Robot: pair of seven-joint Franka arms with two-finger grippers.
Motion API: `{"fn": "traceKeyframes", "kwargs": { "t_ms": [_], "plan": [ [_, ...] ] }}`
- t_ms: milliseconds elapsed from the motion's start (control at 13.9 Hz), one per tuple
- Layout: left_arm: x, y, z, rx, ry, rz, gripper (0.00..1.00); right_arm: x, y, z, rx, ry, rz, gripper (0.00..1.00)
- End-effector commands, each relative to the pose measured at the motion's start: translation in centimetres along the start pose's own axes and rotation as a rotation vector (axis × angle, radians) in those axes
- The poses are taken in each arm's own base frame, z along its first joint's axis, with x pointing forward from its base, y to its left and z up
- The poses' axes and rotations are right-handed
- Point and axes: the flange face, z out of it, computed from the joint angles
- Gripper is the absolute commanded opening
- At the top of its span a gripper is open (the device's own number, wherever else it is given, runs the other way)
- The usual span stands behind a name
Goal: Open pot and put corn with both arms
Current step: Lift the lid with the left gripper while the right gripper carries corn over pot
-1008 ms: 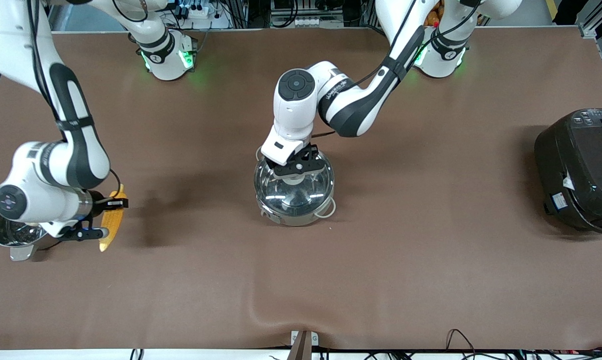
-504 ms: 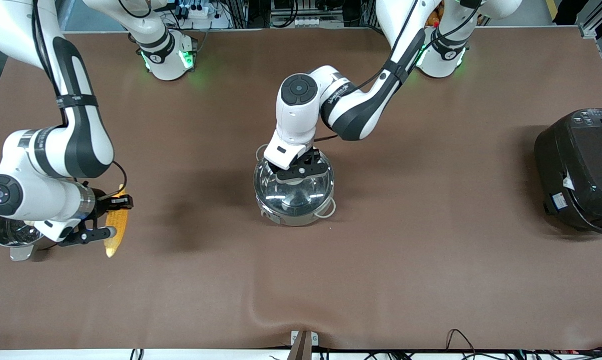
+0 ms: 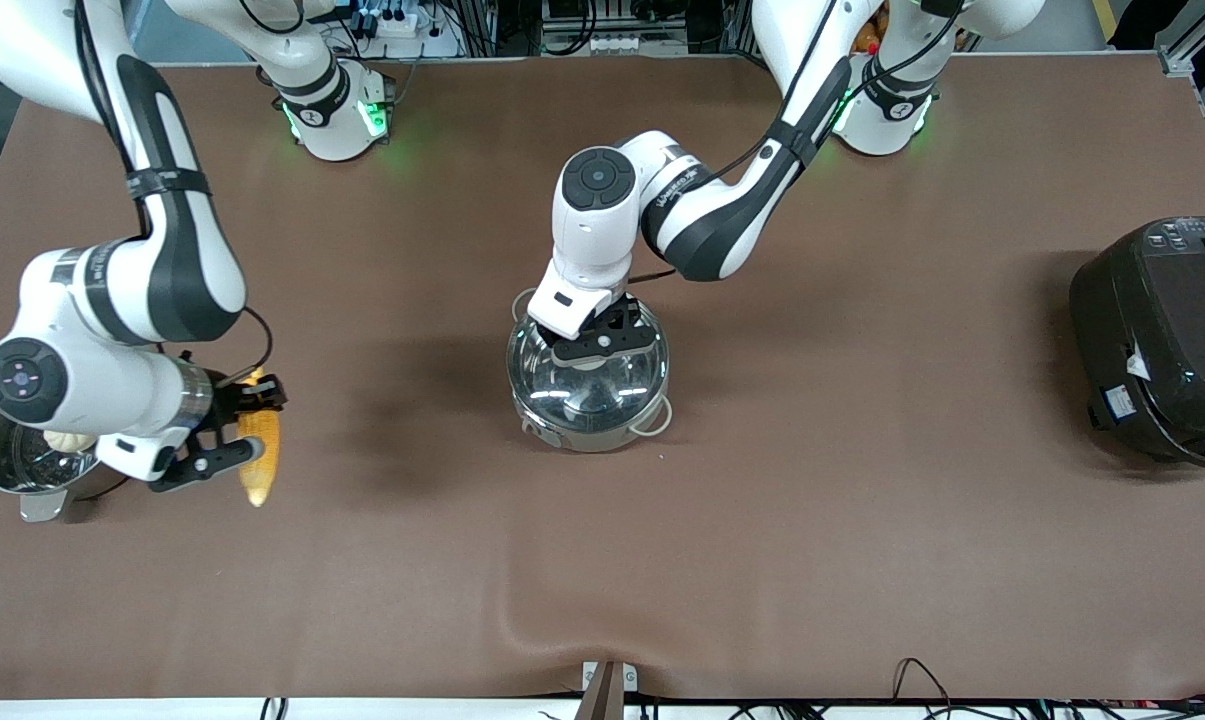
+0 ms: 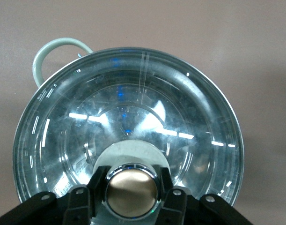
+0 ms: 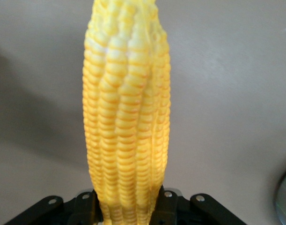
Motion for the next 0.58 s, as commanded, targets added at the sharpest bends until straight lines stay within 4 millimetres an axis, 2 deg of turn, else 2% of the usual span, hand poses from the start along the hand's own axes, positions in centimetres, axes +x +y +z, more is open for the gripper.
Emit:
{"fn": "traceKeyframes", "kwargs": {
  "t_ms": [0, 216, 360, 504],
  "plan": [
    [0.9, -0.2, -5.7, -0.026, 0.034, -0.013, 0.0, -0.6, -1.6, -2.2, 0.003, 0.018, -0.043, 0.0],
    [0.5, -2.2, -12.7, 0.004, -0.027, -0.048, 0.0, -0.7, -3.4, -3.4, 0.001, 0.034, -0.07, 0.0],
    [1.5, -4.7, -16.8, 0.035, -0.038, -0.069, 0.0, -0.7, -4.7, -3.8, 0.007, 0.029, -0.092, 0.0],
    [2.9, -7.5, -20.1, 0.061, -0.048, -0.048, 0.0, -0.5, -6.0, -3.7, 0.014, 0.028, -0.118, 0.0]
  ]
}}
